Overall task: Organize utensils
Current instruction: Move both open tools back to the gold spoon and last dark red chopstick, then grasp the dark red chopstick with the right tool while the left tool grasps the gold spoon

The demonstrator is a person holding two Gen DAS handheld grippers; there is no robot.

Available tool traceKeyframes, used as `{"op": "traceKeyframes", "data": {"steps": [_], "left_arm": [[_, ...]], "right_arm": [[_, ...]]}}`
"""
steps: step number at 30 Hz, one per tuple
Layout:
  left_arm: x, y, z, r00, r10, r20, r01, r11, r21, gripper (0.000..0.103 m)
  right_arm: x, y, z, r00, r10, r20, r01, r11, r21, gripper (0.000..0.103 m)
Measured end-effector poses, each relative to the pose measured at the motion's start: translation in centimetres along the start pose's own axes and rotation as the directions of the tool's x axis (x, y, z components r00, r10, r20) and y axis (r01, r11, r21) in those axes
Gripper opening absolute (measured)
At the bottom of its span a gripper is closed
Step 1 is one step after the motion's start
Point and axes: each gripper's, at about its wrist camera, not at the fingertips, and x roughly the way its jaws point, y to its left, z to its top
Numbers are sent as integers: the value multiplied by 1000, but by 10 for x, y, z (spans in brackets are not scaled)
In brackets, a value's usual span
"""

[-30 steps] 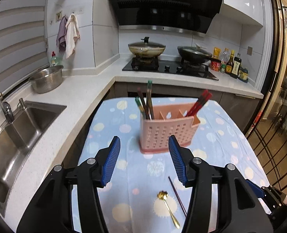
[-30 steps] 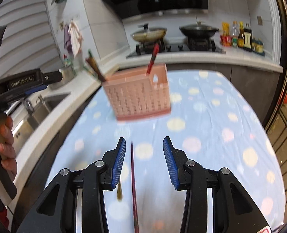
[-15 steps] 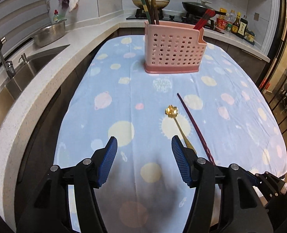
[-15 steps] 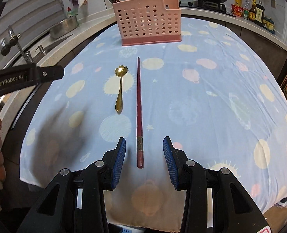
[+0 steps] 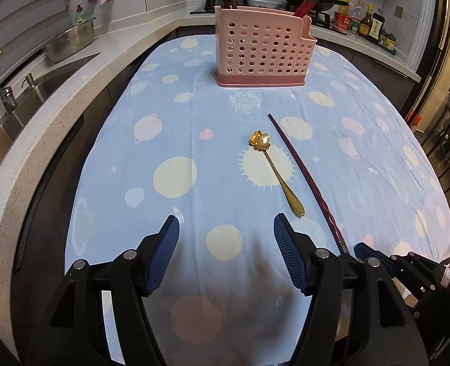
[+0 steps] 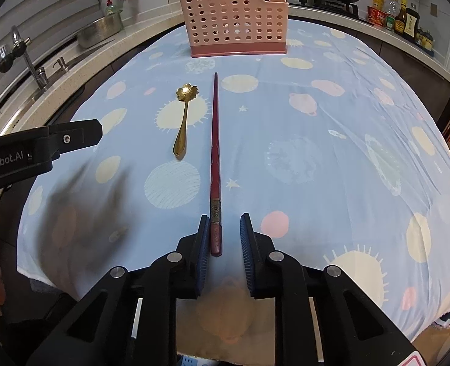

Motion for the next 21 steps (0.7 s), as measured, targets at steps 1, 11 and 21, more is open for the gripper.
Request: {"op": "traceKeyframes", "data": {"steps": [1, 11, 21], "left_arm": [[1, 0, 0, 1000, 0, -2, 0, 1000, 1, 61], [5, -1, -4, 1000, 8, -18, -8, 1000, 6, 61], [10, -4, -6, 999, 4, -33, -3, 1000, 10, 66]], "right_arm": [[0, 0, 0, 1000, -1, 0, 1, 1000, -1, 17], [1, -4, -1, 1000, -2, 6, 2, 1000, 10, 8], [-2, -7, -2, 1000, -5, 15, 5, 1000, 20, 7]]}}
